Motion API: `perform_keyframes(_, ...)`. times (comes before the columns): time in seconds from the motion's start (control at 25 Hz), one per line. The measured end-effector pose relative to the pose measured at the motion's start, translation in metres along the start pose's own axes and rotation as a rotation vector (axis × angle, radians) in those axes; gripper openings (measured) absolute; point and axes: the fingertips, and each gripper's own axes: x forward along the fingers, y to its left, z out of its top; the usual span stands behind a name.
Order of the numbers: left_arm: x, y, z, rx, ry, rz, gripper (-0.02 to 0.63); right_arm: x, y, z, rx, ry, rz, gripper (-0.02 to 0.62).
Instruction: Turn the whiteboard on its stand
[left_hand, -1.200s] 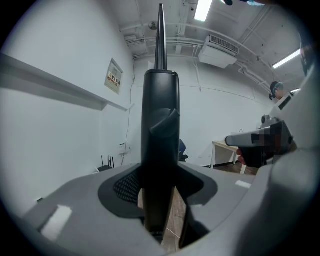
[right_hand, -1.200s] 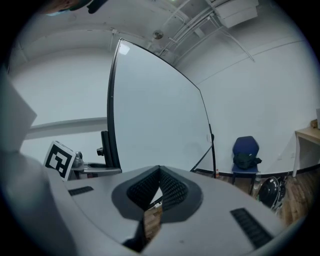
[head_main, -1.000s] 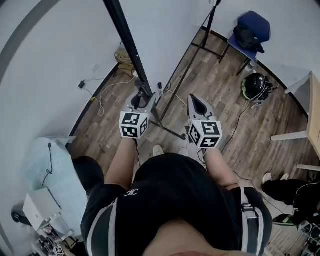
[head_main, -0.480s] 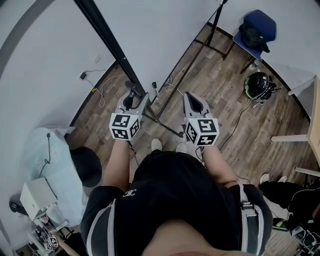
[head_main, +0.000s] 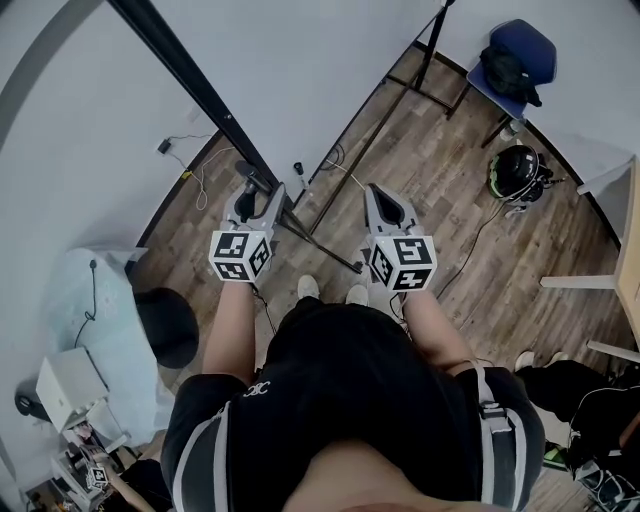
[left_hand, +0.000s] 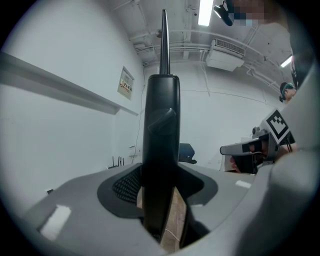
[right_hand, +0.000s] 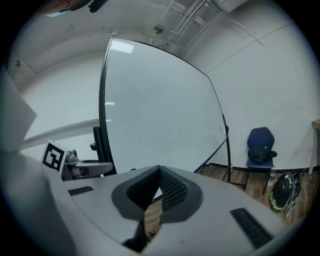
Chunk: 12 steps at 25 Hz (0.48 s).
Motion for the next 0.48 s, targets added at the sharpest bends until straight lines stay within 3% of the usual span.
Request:
perform_keyframes(0.2, -0.001, 0.000, 0.000, -0.029, -0.004, 0.052, 0.204, 0.004, -0.003, 0.001, -0.004, 0.003, 0.019, 0.005)
perform_keyframes(0.48, -0.034, -0.007, 0.000, -0.005, -0.035, 0.100, 0.180, 0.013, 0.000, 0.003, -0.014, 0.005, 0.065, 0.005)
